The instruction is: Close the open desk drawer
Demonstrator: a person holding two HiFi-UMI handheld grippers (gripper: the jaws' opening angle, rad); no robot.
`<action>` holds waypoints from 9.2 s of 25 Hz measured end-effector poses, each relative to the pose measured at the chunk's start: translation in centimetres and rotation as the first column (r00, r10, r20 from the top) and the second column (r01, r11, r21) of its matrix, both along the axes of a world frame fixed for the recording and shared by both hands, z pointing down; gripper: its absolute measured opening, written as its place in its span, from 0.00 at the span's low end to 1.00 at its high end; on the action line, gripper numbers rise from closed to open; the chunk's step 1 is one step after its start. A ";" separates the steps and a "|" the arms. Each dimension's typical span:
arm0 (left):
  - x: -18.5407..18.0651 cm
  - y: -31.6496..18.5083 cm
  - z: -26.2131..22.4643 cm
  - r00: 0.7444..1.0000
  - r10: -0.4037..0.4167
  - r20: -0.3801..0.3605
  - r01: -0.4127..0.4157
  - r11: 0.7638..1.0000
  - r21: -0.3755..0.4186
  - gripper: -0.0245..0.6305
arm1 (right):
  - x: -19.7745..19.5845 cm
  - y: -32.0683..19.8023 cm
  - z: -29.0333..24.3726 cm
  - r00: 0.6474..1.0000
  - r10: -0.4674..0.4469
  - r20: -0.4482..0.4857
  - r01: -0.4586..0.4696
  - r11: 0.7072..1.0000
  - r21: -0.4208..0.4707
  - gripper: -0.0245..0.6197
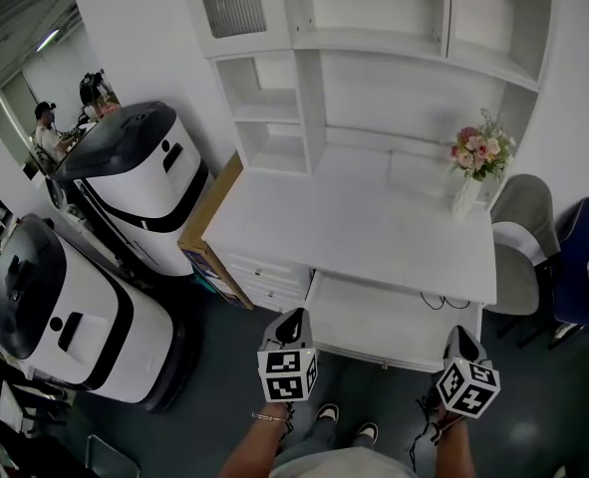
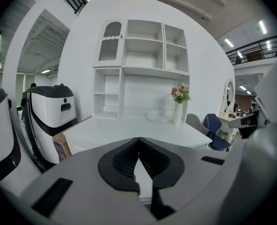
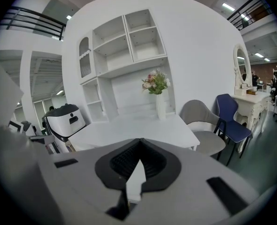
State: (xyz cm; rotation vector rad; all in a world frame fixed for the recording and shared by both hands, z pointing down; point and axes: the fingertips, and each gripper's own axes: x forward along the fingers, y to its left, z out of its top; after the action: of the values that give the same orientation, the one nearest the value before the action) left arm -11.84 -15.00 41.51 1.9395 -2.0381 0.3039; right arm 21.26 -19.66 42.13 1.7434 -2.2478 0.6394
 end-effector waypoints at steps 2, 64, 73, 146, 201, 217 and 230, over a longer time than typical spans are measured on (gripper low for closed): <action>-0.2 0.5 0.6 1.000 -0.012 -0.001 0.012 1.000 -0.012 0.07 | -0.2 0.1 0.4 1.000 -0.011 -0.005 0.011 1.000 -0.012 0.05; 4.0 3.5 21.6 0.991 0.102 -0.084 -0.123 0.941 -0.316 0.07 | 4.9 9.0 15.1 0.985 0.053 -0.164 -0.105 0.941 -0.321 0.05; 4.4 2.5 21.3 0.988 0.136 -0.067 -0.150 0.938 -0.313 0.07 | 5.1 9.3 15.1 0.984 0.079 -0.159 -0.127 0.937 -0.326 0.05; 3.8 -7.7 21.6 0.972 0.202 -0.123 -0.234 0.893 -0.384 0.07 | 6.2 4.5 11.6 0.948 0.276 -0.160 -0.314 0.897 -0.310 0.05; 3.3 -16.1 21.6 0.978 0.189 -0.091 -0.209 0.909 -0.361 0.07 | 7.7 2.1 11.9 0.935 0.300 -0.191 -0.350 0.871 -0.345 0.05; 3.2 -17.0 21.5 0.982 0.177 -0.063 -0.188 0.915 -0.357 0.07 | 8.9 2.8 11.7 0.931 0.311 -0.190 -0.360 0.868 -0.343 0.05; 3.3 -16.8 21.8 0.986 0.163 -0.036 -0.166 0.924 -0.345 0.07 | 9.6 3.3 11.0 0.944 0.279 -0.176 -0.323 0.888 -0.326 0.05</action>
State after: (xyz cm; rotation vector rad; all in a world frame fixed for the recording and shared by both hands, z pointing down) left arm -8.56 -31.79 63.28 1.8819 -1.6799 0.6491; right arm 30.88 -16.40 53.17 1.8952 -1.6643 0.9040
